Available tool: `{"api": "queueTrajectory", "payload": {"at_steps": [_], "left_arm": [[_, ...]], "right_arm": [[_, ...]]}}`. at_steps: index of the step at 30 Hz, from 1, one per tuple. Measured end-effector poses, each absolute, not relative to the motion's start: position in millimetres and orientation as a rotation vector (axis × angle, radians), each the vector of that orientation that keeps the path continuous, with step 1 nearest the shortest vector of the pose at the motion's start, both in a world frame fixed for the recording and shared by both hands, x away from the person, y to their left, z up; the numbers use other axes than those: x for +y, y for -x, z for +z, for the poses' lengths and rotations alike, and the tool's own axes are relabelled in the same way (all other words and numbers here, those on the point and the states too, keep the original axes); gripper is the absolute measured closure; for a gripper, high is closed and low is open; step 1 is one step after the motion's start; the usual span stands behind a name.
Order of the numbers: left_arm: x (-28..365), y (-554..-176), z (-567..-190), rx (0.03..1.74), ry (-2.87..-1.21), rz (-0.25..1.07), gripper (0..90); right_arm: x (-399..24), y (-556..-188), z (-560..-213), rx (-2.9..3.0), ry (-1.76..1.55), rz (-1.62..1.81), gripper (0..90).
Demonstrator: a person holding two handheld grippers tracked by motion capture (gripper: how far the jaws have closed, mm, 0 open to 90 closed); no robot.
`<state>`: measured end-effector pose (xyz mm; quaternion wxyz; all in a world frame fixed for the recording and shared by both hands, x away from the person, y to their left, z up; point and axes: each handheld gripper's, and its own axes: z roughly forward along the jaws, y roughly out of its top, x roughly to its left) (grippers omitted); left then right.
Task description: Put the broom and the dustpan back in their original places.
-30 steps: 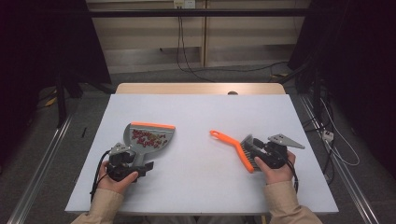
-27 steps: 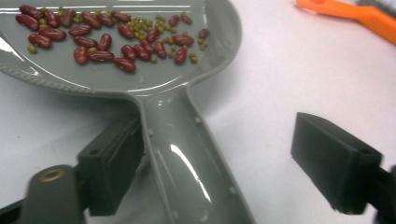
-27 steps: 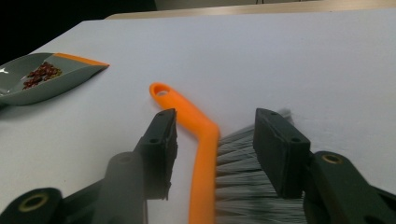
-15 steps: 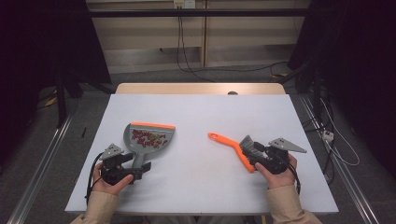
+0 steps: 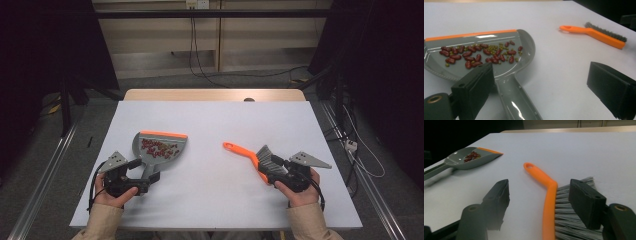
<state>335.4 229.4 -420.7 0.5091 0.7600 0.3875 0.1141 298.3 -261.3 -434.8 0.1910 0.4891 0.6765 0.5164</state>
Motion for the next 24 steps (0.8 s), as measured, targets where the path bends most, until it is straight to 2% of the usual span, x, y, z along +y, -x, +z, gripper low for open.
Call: {"api": "queueTrajectory", "payload": {"at_steps": [2, 7, 24], "left_arm": [[231.3, -335.3, -419.6, 0.914, -1.831, 0.275, 6.9], [234.7, -335.6, -419.8, 0.914, -1.823, 0.273, 6.8], [248.6, -332.3, -425.9, 0.882, -1.816, 0.25, 6.1]], "right_arm": [[-262.0, -297.2, -434.6, 1.913, -1.359, 1.459, 28.7], [-265.7, -293.2, -436.9, 1.935, -1.349, 1.435, 26.6], [-284.0, -279.2, -441.4, 1.945, -1.293, 1.382, 24.6]]}}
